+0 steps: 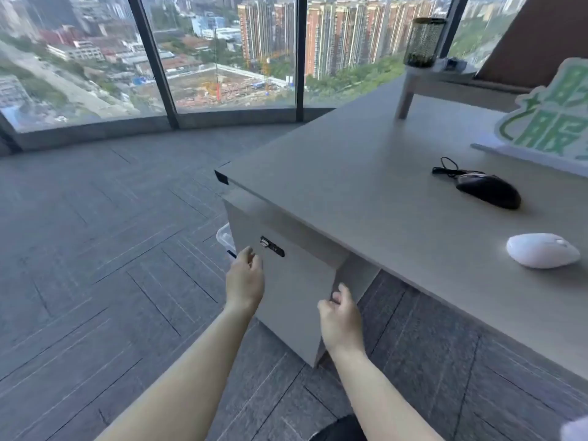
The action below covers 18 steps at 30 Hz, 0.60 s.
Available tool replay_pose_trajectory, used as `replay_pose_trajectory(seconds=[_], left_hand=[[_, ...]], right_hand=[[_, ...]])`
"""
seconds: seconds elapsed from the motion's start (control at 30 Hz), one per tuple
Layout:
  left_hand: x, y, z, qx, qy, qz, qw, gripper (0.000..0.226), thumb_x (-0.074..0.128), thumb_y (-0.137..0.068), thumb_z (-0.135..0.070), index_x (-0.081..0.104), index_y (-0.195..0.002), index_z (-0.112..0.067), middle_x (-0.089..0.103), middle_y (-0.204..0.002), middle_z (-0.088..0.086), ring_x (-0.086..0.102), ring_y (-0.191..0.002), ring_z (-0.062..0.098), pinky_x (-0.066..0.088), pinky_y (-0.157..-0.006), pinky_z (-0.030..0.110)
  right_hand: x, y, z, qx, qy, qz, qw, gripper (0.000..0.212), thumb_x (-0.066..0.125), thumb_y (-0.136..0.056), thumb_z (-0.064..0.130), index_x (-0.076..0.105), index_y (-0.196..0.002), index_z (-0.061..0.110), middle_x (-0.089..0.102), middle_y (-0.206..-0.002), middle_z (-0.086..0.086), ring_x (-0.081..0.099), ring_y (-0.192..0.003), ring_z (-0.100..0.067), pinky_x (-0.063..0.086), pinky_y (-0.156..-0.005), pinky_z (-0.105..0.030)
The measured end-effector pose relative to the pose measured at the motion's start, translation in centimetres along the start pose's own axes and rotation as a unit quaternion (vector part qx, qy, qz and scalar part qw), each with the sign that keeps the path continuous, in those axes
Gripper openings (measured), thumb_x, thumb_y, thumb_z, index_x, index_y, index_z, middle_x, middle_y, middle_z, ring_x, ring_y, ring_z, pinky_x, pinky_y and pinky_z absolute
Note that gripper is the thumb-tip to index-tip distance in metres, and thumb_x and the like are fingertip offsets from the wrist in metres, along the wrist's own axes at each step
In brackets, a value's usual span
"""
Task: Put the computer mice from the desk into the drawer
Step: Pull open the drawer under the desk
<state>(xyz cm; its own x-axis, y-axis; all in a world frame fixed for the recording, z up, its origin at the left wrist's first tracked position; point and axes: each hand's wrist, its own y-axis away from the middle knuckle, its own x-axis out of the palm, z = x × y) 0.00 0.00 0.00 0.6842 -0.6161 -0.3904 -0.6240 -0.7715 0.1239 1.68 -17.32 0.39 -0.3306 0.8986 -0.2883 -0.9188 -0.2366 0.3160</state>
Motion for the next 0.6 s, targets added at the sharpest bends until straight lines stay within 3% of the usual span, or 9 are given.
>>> replay_pose_trajectory(seconds=[0.07, 0.1, 0.17, 0.2, 0.33, 0.47, 0.6], left_hand=[[0.5, -1.2, 0.2, -0.056, 0.024, 0.009, 0.998, 0.045, 0.041, -0.089, -0.027, 0.059, -0.127, -0.010, 0.063, -0.127, 0.010, 0.056, -0.119, 0.030, 0.045, -0.103, 0.045], [1.1, -2.9, 1.3, -0.096, 0.056, 0.026, 0.993, 0.038, 0.041, -0.084, -0.027, 0.065, -0.109, -0.011, 0.066, -0.112, 0.010, 0.060, -0.107, 0.031, 0.048, -0.097, 0.046], [2.3, -5.3, 2.7, -0.145, 0.121, 0.024, 0.982, 0.017, 0.041, -0.078, -0.023, 0.055, -0.074, -0.014, 0.058, -0.081, 0.006, 0.055, -0.083, 0.026, 0.048, -0.078, 0.041], [2.5, -5.3, 2.5, -0.163, 0.133, 0.019, 0.977, 0.015, 0.042, -0.079, -0.020, 0.052, -0.068, -0.015, 0.055, -0.073, 0.005, 0.053, -0.078, 0.024, 0.048, -0.076, 0.040], [3.7, -7.5, 1.7, -0.194, 0.209, -0.001, 0.958, 0.023, 0.047, -0.090, -0.020, 0.054, -0.070, -0.012, 0.057, -0.070, 0.004, 0.058, -0.075, 0.027, 0.053, -0.079, 0.040], [5.0, -8.8, 1.9, -0.208, 0.218, -0.002, 0.954, 0.023, 0.048, -0.095, -0.022, 0.059, -0.094, -0.002, 0.058, -0.071, 0.006, 0.059, -0.078, 0.029, 0.058, -0.081, 0.048], [5.5, -9.6, 2.1, -0.215, 0.241, -0.009, 0.946, 0.017, 0.048, -0.096, -0.014, 0.056, -0.101, -0.001, 0.054, -0.076, 0.007, 0.059, -0.088, 0.028, 0.058, -0.075, 0.048]], right_hand=[[-0.1, -1.0, -0.1, 0.008, -0.015, -0.008, 1.000, 0.063, 0.048, -0.095, 0.012, 0.020, -0.152, 0.009, 0.034, -0.155, -0.013, 0.038, -0.139, -0.025, 0.036, -0.108, -0.035], [0.6, -2.0, -0.5, 0.014, -0.005, -0.019, 1.000, 0.064, 0.048, -0.094, 0.013, 0.021, -0.152, 0.009, 0.032, -0.156, -0.012, 0.036, -0.141, -0.025, 0.034, -0.113, -0.040], [1.3, -3.2, -0.7, 0.015, -0.003, -0.030, 0.999, 0.063, 0.049, -0.092, 0.014, 0.026, -0.150, 0.012, 0.037, -0.155, -0.009, 0.037, -0.140, -0.022, 0.035, -0.113, -0.044], [1.3, -3.0, -0.8, 0.010, 0.000, -0.028, 1.000, 0.062, 0.048, -0.091, 0.015, 0.029, -0.150, 0.014, 0.040, -0.153, -0.007, 0.040, -0.139, -0.021, 0.037, -0.112, -0.044], [2.2, -3.3, -0.9, -0.003, 0.000, -0.064, 0.998, 0.057, 0.049, -0.090, 0.013, 0.037, -0.146, 0.014, 0.048, -0.147, -0.006, 0.046, -0.134, -0.019, 0.041, -0.109, -0.040], [2.5, -3.7, -1.5, -0.003, 0.002, -0.087, 0.996, 0.059, 0.050, -0.088, 0.011, 0.037, -0.145, 0.012, 0.047, -0.147, -0.008, 0.047, -0.133, -0.019, 0.041, -0.109, -0.040], [2.4, -3.4, -1.6, -0.006, -0.012, -0.085, 0.996, 0.058, 0.049, -0.088, 0.007, 0.039, -0.144, 0.013, 0.050, -0.145, -0.008, 0.048, -0.132, -0.018, 0.044, -0.101, -0.031]])
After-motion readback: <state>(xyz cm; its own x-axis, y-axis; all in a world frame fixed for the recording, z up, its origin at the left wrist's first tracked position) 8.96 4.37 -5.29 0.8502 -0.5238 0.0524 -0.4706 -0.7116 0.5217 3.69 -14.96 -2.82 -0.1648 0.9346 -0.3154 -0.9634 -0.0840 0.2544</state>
